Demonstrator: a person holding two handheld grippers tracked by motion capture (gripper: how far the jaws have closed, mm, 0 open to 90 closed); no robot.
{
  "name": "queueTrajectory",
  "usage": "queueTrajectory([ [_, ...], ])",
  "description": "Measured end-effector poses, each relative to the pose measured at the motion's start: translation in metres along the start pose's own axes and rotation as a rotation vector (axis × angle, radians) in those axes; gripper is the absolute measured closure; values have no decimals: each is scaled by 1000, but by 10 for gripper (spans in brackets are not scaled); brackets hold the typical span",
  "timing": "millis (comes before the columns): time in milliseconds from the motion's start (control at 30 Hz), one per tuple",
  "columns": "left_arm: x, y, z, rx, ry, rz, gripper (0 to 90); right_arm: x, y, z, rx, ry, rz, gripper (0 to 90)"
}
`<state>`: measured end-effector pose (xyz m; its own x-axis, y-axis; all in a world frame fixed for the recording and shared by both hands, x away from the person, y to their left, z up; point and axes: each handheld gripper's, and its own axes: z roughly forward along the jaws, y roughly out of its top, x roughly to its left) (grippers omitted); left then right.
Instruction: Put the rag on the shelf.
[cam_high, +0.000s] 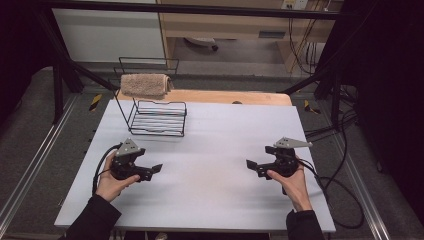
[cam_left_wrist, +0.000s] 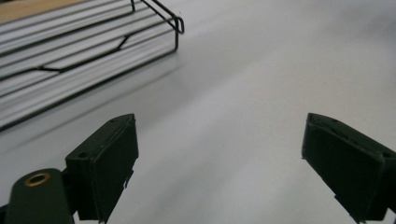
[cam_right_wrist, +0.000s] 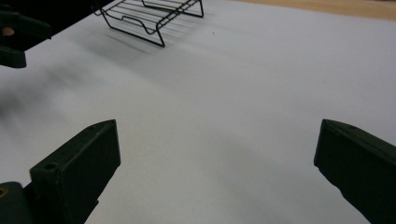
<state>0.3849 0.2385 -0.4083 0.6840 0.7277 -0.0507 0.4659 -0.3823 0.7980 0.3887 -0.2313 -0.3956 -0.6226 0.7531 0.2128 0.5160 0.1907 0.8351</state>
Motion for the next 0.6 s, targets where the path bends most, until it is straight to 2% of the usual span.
queueTrajectory([
  [67, -1, -6, 2, 10, -3, 8, 102, -3, -9, -1, 10, 2, 6, 7],
  [200, -1, -18, 4, 23, -10, 0, 100, -9, -26, -5, 18, 7, 11, 6],
  [400, 0, -26, 5, 40, -7, 3, 92, -14, -50, -8, 47, 16, -10, 5],
  [600, 0, -34, 6, 54, -9, 2, 77, -18, -66, -10, 62, 12, 14, 6],
])
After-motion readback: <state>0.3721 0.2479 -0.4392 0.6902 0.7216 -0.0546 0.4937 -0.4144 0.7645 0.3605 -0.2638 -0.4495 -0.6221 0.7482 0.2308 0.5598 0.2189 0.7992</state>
